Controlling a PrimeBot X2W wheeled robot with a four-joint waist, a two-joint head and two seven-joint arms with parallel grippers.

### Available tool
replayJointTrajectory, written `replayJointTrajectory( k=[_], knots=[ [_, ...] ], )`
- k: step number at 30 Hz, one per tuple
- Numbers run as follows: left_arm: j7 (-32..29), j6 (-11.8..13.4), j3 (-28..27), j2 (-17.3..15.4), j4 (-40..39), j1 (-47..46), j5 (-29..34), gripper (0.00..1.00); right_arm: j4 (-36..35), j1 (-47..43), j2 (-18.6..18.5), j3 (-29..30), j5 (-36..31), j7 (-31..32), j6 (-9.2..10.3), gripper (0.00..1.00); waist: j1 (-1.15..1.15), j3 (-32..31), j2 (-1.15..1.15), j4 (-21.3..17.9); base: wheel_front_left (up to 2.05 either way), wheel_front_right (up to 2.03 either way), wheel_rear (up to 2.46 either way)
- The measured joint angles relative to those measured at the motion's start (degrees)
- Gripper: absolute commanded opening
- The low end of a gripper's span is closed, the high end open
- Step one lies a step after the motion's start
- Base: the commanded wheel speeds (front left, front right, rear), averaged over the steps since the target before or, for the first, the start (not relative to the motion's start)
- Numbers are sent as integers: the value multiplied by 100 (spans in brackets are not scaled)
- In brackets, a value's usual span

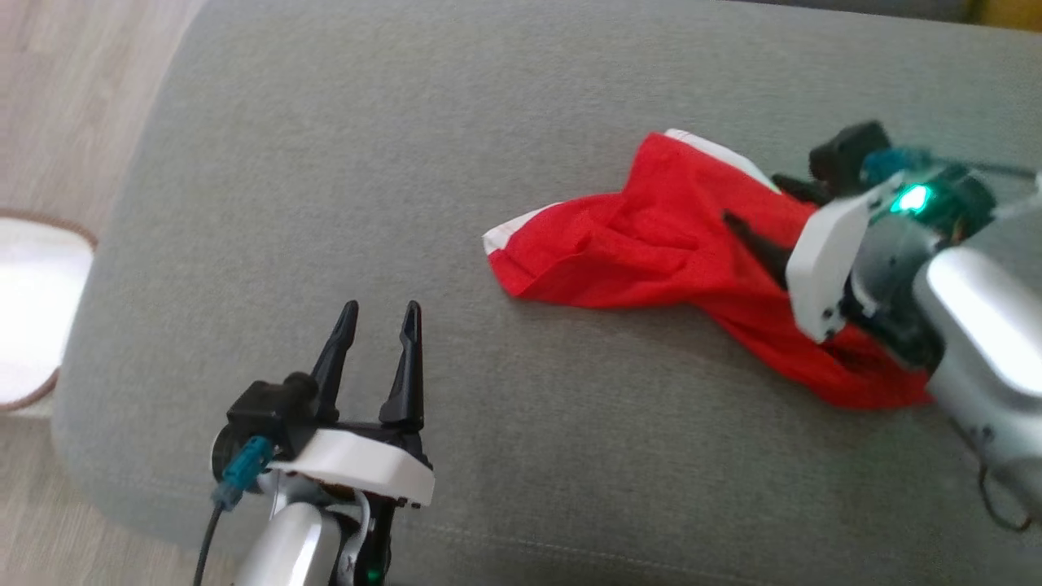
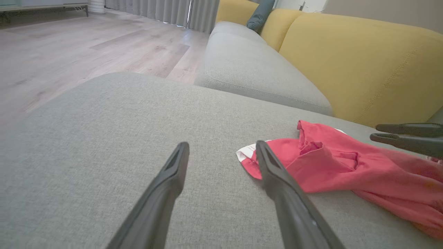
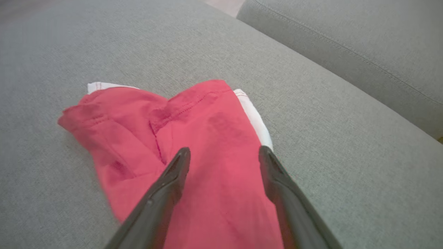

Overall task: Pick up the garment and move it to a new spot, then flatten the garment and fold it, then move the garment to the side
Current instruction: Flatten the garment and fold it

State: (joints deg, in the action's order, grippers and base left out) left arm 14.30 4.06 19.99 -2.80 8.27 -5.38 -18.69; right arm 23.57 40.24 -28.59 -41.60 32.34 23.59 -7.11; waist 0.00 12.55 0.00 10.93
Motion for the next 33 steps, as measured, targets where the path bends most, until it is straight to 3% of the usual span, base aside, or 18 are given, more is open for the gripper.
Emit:
replayJointTrajectory(
  k=[14,15,16,19,26,33],
  knots=[
    [0,100,205,3,-47,-125,-215,100,1000,717,-181,-701,1071,1039,0,100,0,311,0,656,0,0,0],
    [0,104,209,3,-51,-125,-222,100,992,740,-190,-775,1152,1049,0,90,0,312,0,670,0,0,0],
    [0,107,209,3,-56,-125,-223,100,971,754,-197,-832,1228,1057,0,46,0,308,0,673,0,0,0],
    [0,147,201,2,-69,-125,-223,100,866,785,-249,-999,1299,857,0,0,0,298,0,640,0,0,0],
    [0,145,146,3,-70,-124,-208,100,252,973,-275,-1321,1176,-34,0,0,0,245,0,407,0,0,0],
    [0,142,103,3,-70,-116,-141,100,-412,812,-285,-1707,1121,-301,0,0,0,168,0,151,0,0,0]
  ],
)
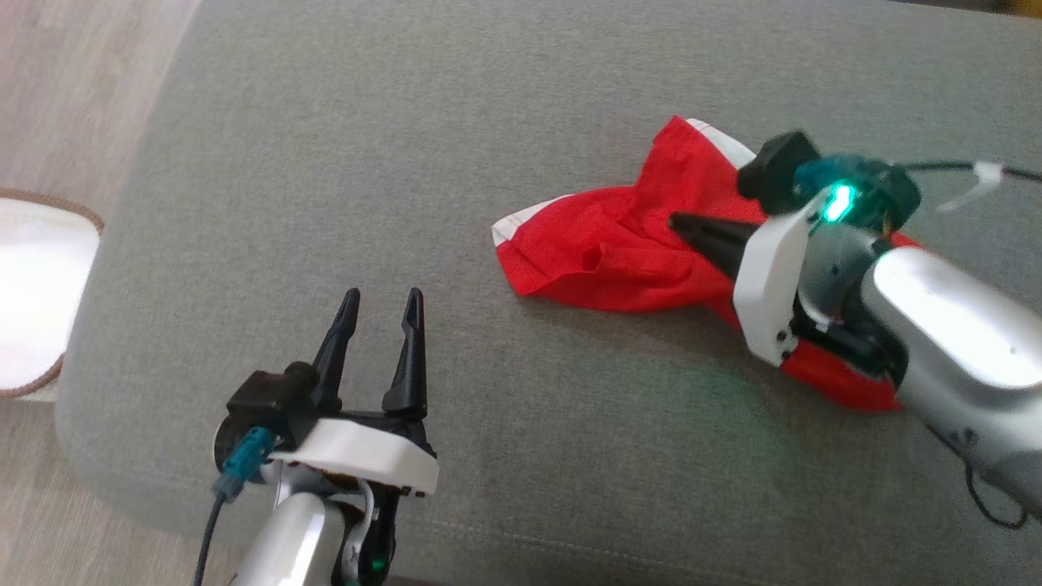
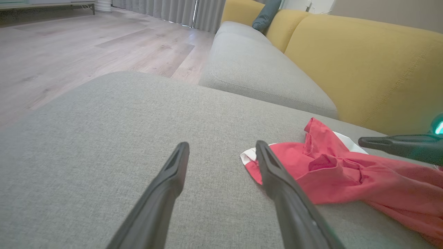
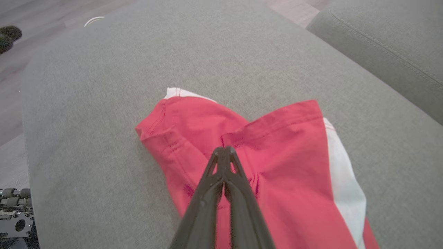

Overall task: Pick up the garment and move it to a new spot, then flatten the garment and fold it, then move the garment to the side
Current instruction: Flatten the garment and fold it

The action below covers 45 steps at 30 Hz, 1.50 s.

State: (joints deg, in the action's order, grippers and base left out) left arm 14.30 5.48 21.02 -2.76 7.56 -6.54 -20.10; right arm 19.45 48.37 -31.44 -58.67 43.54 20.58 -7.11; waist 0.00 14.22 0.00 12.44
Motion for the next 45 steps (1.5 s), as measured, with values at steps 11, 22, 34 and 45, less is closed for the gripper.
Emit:
replayJointTrajectory(
  k=[11,22,34,45],
  knots=[
    [0,-53,-86,0,15,1,85,100,-123,-225,-131,189,-236,-104,0,0,0,-54,0,-195,0,0,0],
    [0,-70,-109,0,20,1,85,100,167,-580,-119,775,-431,-208,0,100,0,-81,0,-194,0,0,0],
    [0,-96,-87,0,15,-23,77,100,699,-527,46,499,-573,375,0,100,0,92,0,-55,0,0,0],
    [0,-44,-40,0,10,-97,20,100,1233,-83,196,-160,-571,515,0,0,0,121,0,177,0,0,0]
  ],
)
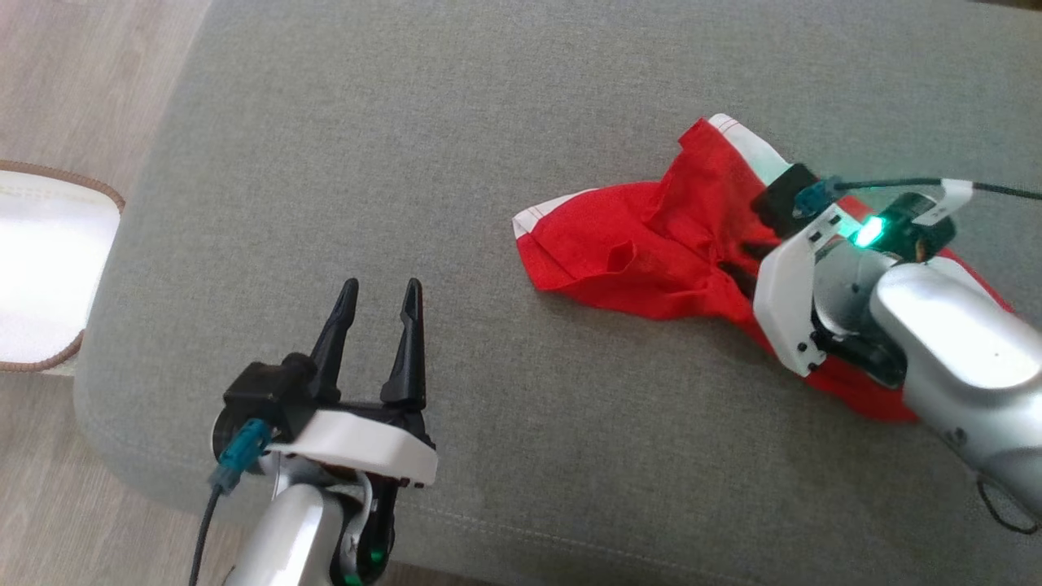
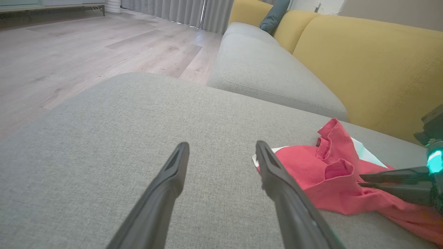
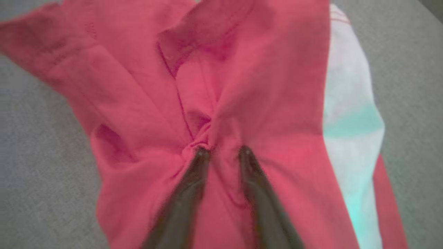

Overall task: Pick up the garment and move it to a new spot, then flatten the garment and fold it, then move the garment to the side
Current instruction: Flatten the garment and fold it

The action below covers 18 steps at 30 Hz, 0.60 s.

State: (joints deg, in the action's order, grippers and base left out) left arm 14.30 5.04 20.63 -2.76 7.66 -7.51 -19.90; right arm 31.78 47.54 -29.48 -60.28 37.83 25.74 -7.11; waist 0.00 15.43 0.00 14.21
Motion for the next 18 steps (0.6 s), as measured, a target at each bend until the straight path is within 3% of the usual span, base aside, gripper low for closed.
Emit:
replayJointTrajectory(
  k=[9,18],
  knots=[
    [0,1,-44,0,-1,10,5,100,-70,-13,127,-25,52,-797,0,0,0,-80,0,-142,0,0,0],
    [0,-1,-104,0,-1,40,76,100,-1066,-606,186,240,-498,-1527,0,0,0,-228,0,-392,0,0,0]
  ],
)
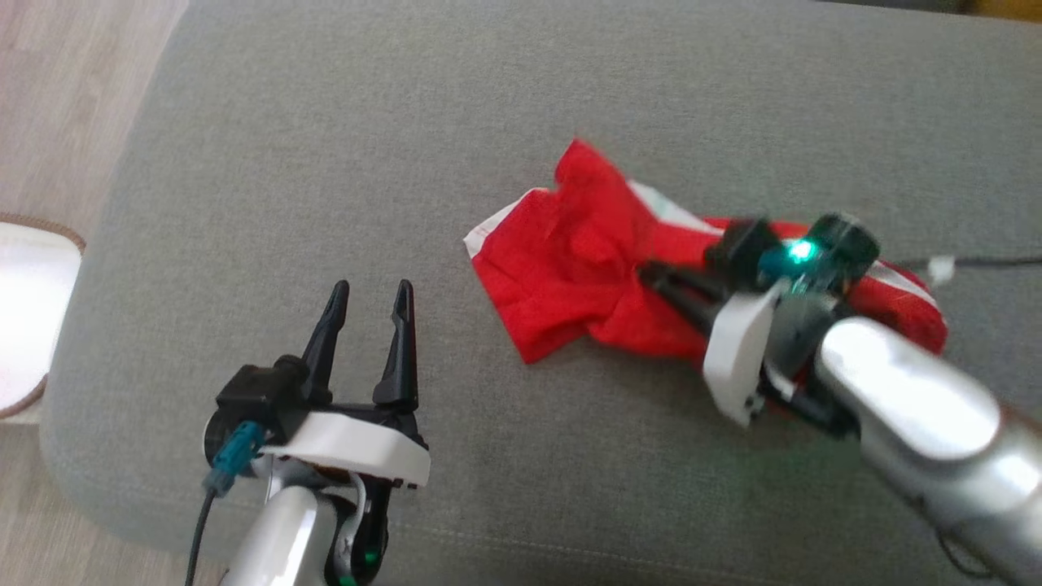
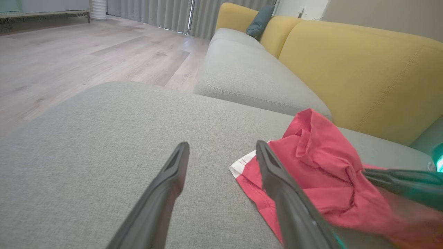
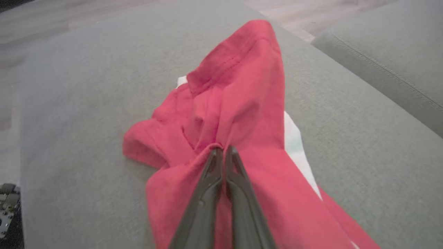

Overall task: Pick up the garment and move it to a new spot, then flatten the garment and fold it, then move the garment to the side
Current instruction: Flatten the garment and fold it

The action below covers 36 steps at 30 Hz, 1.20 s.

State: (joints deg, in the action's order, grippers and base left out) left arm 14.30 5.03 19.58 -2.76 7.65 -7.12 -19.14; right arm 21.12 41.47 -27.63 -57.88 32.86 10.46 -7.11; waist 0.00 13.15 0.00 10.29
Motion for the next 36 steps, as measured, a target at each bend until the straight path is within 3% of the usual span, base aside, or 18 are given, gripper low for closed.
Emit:
replayJointTrajectory(
  k=[6,13,14,19,21,28,36],
  knots=[
    [0,-13,-24,1,-1,21,46,100,-397,-1002,278,211,-965,-282,0,0,0,-79,0,-119,0,0,0],
    [0,-56,-64,0,-3,127,93,100,-223,-1944,861,541,-2056,-738,0,0,0,-126,0,-213,0,0,0],
    [0,-57,-80,0,-2,127,93,100,-170,-1996,946,641,-2171,-834,0,4,0,-131,0,-228,0,0,0],
    [0,-88,-140,0,1,129,143,100,162,-2178,1376,971,-2611,-1163,0,88,0,-169,0,-310,0,0,0],
    [0,-100,-141,0,8,135,144,100,296,-2265,1518,1006,-2709,-1259,0,97,0,-194,0,-343,0,0,0],
    [0,-108,-140,0,66,255,187,100,583,-2474,1829,1039,-2842,-1604,0,100,0,-327,0,-462,0,0,0],
    [0,-133,-160,-1,92,346,192,100,199,-2696,1954,1875,-2866,-1908,0,100,0,-555,0,-632,0,0,0]
  ],
)
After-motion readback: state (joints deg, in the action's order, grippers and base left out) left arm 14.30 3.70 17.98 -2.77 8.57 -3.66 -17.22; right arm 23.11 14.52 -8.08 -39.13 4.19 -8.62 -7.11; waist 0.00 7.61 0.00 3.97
